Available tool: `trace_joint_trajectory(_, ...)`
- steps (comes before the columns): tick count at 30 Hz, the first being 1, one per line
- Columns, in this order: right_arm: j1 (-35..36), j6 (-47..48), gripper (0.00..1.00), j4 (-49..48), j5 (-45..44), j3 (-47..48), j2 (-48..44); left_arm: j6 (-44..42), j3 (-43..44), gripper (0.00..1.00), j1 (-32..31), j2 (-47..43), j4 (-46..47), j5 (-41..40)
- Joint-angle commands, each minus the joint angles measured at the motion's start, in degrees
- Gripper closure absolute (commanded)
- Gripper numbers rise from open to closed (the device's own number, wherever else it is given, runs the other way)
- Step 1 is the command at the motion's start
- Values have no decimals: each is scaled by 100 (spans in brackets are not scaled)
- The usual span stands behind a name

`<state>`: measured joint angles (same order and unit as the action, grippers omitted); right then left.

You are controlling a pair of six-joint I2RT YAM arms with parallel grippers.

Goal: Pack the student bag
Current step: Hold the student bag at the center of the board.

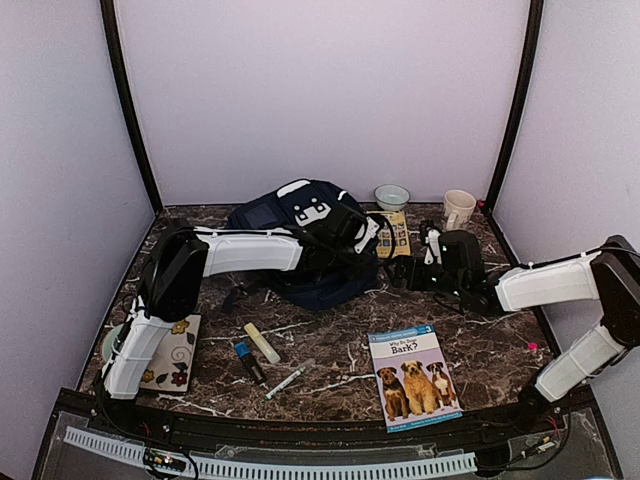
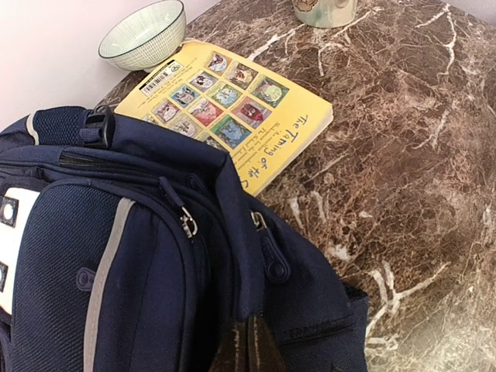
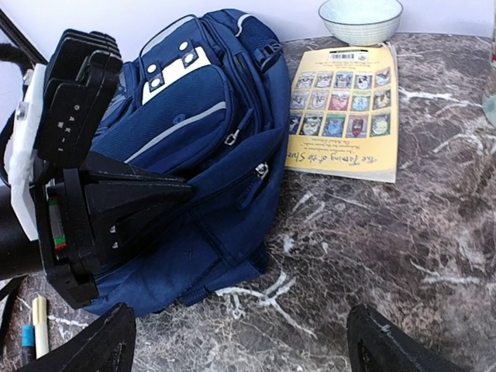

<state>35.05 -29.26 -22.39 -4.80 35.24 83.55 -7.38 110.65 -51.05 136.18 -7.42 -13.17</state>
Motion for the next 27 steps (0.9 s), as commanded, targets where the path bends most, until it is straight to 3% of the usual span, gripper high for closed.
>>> trace_joint_trajectory(1,-42,305,7,-209,151,453,296,298,-213,100,42,-495,161,-72)
trace_joint_trajectory(6,-88,320,21,-73,316,956,641,802,-825,100,73,-1208,540,5)
trace_joint_trajectory(10,-109,216,25,-45,532,1317,1008,1000,-1104,100,91,-1519,676,229)
trace_joint_trajectory(21,-115,-172,49,-190,1419,1919,1885,1523,-1740,100,134,-1942,1126,722)
trace_joint_trajectory(27,-131,46,50,-147,1339,2011,2040,1529,-1853,100,136,-2019,1164,805)
